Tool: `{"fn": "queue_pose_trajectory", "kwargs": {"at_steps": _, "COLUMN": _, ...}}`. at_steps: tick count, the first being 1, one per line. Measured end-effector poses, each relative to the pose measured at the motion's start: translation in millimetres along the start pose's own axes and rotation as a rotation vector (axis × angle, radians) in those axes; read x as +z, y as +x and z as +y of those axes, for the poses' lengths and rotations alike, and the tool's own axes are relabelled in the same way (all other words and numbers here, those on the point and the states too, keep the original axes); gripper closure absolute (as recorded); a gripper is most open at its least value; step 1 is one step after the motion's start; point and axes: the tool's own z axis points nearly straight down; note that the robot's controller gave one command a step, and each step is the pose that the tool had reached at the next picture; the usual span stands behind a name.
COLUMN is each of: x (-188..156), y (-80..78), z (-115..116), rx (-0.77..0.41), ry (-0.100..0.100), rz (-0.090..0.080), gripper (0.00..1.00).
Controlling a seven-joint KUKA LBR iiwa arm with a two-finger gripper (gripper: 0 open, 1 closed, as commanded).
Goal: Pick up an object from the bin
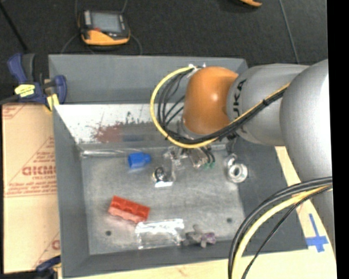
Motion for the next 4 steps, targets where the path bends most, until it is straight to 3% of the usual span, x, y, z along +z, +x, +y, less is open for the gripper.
{"fn": "queue_pose_trajectory", "kwargs": {"at_steps": 1, "x": -28.4, "y": 3.7, "z": -2.9, "rx": 0.01, "ry": 0.0, "rz": -0.004, "gripper": 1.0}}
{"fn": "queue_pose_trajectory", "kwargs": {"at_steps": 2, "x": -26.5, "y": 4.3, "z": -2.7, "rx": 0.01, "ry": -0.001, "rz": -0.002, "gripper": 0.0}}
{"fn": "queue_pose_trajectory", "kwargs": {"at_steps": 3, "x": 23.3, "y": 4.8, "z": 1.9, "rx": -0.033, "ry": 0.0, "rz": 0.006, "gripper": 0.0}}
{"fn": "queue_pose_trajectory", "kwargs": {"at_steps": 4, "x": 19.9, "y": 3.4, "z": 1.6, "rx": -0.032, "ry": 0.0, "rz": 0.001, "gripper": 1.0}}
